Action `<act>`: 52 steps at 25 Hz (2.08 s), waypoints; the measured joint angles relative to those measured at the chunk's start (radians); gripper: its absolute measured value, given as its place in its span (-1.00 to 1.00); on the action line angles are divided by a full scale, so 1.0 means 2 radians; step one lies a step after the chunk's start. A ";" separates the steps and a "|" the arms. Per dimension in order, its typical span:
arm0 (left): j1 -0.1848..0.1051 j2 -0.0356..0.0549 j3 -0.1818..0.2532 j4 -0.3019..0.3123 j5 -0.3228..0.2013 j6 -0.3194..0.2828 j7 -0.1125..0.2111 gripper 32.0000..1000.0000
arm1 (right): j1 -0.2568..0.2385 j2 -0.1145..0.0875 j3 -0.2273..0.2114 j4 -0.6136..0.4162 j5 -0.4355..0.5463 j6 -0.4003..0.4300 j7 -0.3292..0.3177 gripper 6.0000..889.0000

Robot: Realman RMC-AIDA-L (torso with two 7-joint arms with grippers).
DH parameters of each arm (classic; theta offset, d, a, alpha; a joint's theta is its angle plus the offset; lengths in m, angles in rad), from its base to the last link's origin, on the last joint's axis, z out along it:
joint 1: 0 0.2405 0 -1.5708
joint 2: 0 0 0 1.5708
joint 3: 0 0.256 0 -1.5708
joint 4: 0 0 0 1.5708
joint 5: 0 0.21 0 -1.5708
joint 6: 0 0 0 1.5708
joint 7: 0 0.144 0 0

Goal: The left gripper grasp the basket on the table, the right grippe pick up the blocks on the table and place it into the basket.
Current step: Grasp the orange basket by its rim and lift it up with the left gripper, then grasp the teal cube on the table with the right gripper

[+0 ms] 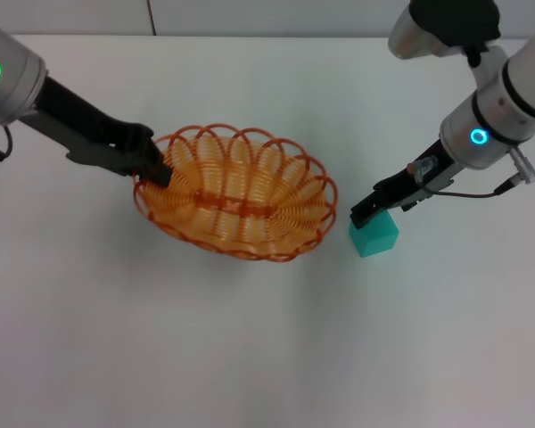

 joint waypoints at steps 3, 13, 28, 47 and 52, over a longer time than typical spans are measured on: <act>-0.002 -0.0011 0.000 0.005 0.000 0.001 -0.006 -0.86 | 0.000 0.001 0.000 0.003 0.001 -0.005 -0.005 0.98; -0.014 -0.0013 0.000 0.006 -0.001 0.003 -0.010 -0.86 | 0.004 0.001 -0.005 0.025 0.011 -0.026 -0.015 0.98; -0.016 -0.0013 0.000 0.003 -0.001 0.010 -0.009 -0.86 | 0.017 0.006 -0.006 0.080 0.012 -0.076 -0.035 0.95; -0.014 -0.0013 0.000 0.001 -0.001 0.017 -0.006 -0.87 | 0.020 0.009 -0.006 0.106 0.012 -0.106 -0.045 0.82; -0.014 -0.0013 0.000 0.001 -0.001 0.019 -0.006 -0.87 | 0.020 0.009 -0.006 0.108 0.012 -0.106 -0.045 0.78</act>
